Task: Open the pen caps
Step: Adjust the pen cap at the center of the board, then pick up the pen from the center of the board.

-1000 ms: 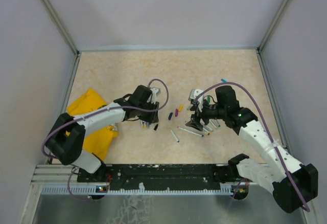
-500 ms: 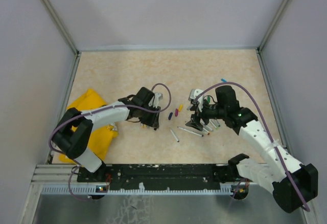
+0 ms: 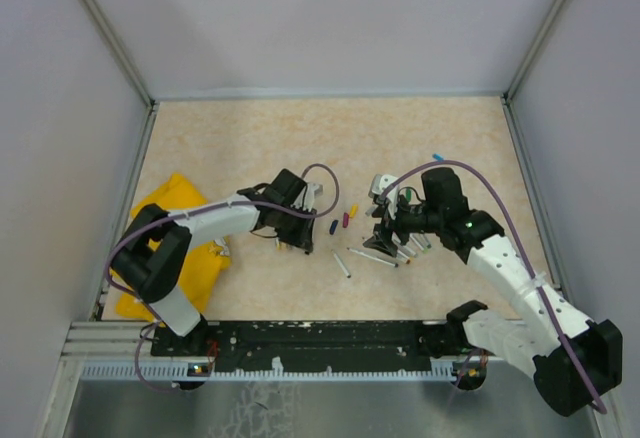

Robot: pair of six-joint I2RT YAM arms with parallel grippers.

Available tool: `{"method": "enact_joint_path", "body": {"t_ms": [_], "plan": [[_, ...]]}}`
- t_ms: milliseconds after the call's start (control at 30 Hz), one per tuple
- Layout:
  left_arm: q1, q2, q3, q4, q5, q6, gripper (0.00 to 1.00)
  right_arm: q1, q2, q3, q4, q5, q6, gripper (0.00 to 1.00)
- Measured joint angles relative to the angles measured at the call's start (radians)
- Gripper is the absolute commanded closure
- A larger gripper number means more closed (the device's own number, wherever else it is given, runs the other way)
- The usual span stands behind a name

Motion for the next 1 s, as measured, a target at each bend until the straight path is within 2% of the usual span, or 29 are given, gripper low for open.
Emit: {"method": "enact_joint_path", "body": {"t_ms": [333, 567, 667, 900, 1000], "plan": [[0.0, 0.113, 0.12, 0.003, 0.053, 0.016, 0.75, 0.0, 0.002, 0.0, -0.002, 0.0, -0.002, 0.26], [0.0, 0.13, 0.154, 0.006, 0.07, 0.018, 0.7, 0.0, 0.002, 0.0, -0.002, 0.0, -0.006, 0.26], [0.0, 0.08, 0.135, 0.026, 0.07, 0.016, 0.62, 0.0, 0.002, 0.0, -0.002, 0.0, -0.007, 0.26], [0.007, -0.163, 0.005, 0.101, -0.015, 0.003, 0.54, 0.0, 0.002, 0.0, -0.005, 0.0, -0.007, 0.26], [0.019, -0.211, -0.021, 0.118, -0.072, -0.006, 0.52, 0.0, 0.002, 0.0, -0.006, -0.001, -0.007, 0.26]]}}
